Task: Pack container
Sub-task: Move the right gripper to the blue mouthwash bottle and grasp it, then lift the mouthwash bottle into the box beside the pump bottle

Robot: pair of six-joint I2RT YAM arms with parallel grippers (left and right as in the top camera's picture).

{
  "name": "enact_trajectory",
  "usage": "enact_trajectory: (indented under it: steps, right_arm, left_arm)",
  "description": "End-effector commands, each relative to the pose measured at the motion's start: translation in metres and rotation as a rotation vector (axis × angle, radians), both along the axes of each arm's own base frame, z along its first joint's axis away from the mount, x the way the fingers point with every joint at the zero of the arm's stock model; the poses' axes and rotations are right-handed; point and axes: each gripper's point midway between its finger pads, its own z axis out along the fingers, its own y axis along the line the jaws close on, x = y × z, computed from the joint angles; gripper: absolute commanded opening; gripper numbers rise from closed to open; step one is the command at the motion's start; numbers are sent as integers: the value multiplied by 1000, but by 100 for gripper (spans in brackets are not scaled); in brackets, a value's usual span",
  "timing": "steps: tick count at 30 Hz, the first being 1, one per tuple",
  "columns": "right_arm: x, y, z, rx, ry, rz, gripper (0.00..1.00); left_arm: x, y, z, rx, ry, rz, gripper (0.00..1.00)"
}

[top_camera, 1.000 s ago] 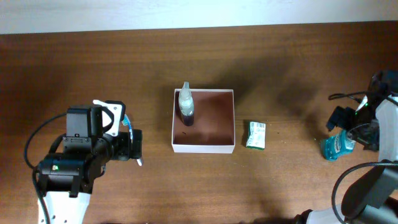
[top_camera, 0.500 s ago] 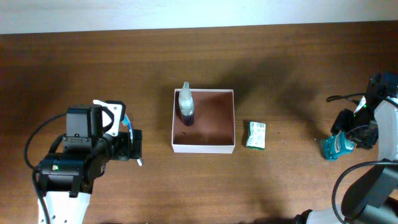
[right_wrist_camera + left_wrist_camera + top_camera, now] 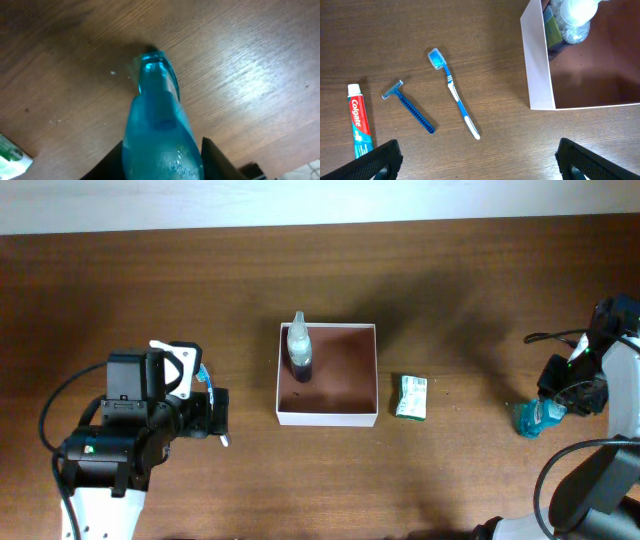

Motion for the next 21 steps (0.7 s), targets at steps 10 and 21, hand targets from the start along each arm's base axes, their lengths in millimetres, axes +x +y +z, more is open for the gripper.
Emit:
enact_trajectory:
  steps: [10, 21]
  right_arm:
    - [1, 3, -1, 25, -15, -7, 25]
    - [8, 10, 4, 65, -46, -21, 4]
  left_arm:
    - [2, -1, 10, -14, -24, 4, 100]
    - [2, -1, 10, -14, -24, 4, 99]
